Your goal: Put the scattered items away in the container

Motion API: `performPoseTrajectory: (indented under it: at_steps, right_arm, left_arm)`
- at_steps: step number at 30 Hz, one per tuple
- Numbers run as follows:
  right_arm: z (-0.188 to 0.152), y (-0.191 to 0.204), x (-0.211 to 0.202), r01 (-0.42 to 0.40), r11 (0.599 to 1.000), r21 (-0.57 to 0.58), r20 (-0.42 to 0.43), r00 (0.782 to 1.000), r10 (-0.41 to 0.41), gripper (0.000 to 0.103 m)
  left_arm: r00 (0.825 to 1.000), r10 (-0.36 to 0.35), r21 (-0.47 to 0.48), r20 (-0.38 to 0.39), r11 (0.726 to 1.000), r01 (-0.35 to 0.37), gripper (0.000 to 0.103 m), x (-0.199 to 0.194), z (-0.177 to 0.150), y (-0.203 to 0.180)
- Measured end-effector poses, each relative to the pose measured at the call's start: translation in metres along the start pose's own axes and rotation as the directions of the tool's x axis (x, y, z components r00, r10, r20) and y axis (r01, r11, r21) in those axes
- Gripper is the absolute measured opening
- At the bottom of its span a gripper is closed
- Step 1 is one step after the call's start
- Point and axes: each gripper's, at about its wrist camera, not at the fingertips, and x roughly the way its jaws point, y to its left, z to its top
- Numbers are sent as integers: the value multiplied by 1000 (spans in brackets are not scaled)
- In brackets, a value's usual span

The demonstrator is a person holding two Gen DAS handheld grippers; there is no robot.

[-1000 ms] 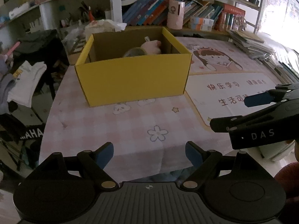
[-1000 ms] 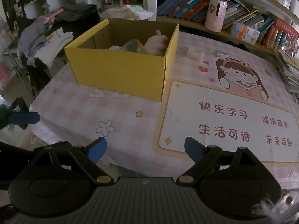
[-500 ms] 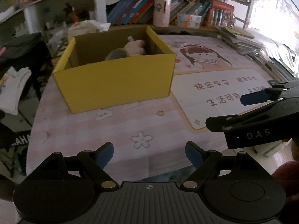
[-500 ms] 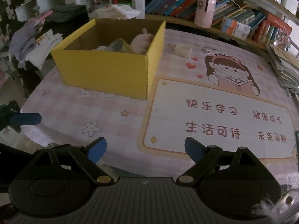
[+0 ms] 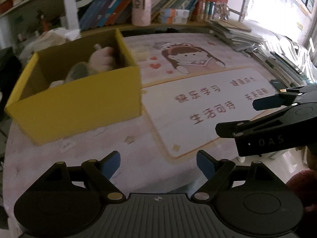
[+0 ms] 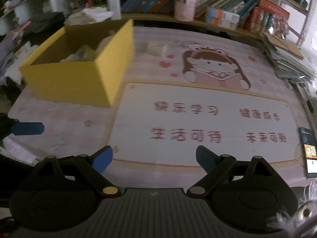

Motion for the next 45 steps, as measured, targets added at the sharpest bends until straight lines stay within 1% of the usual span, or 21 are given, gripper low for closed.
performPoseTrajectory:
  at_steps: [7,11,15,18,21,26,30,34,36,40,43,45]
  right_arm:
    - [14,-52,13,1,1000,1,-18,1000,-1,92]
    - [22,-86,22,-1,1000,-5,-36,999,1,92]
    - [31,-118,34,-9,1000,-8,-42,999,8,92]
    - [39,-138,42,-28,999,-21,-33,999,27,92]
    - [50,-156,50,-50,998,-29,-11,999,49,92]
    - [75,-178,72,-79,996,-48,29,996,81,92]
    - [107,-186,93,-95,993,-73,97,990,102,91]
    - [150,-189,114,-123,989,-80,184,973,136,91]
    - [172,-186,129,-135,986,-103,207,966,153,91]
    - [208,-175,164,-149,974,-169,211,960,184,89]
    - [226,-167,193,-149,967,-208,193,963,189,89]
    - [234,-165,211,-150,964,-218,178,965,191,87]
  left_arm:
    - [1000,-13,8,-19,1000,14,86,31,31,-40]
    - [999,-13,-10,-39,1000,13,86,53,46,-60]
    - [999,1,-38,-33,999,-2,86,69,63,-77]
    - [999,27,-69,-28,997,-29,86,81,75,-86]
    - [998,68,-106,-18,992,-70,86,91,87,-91]
    - [989,146,-155,14,978,-142,86,106,113,-92]
    - [972,229,-167,53,962,-217,86,122,136,-88]
    - [950,302,-223,82,935,-278,86,145,161,-75]
    - [936,344,-245,82,917,-315,85,158,173,-67]
    - [915,396,-289,79,887,-359,84,187,193,-48]
    - [904,423,-336,66,862,-379,84,207,202,-32]
    - [898,434,-355,65,852,-386,84,216,206,-25]
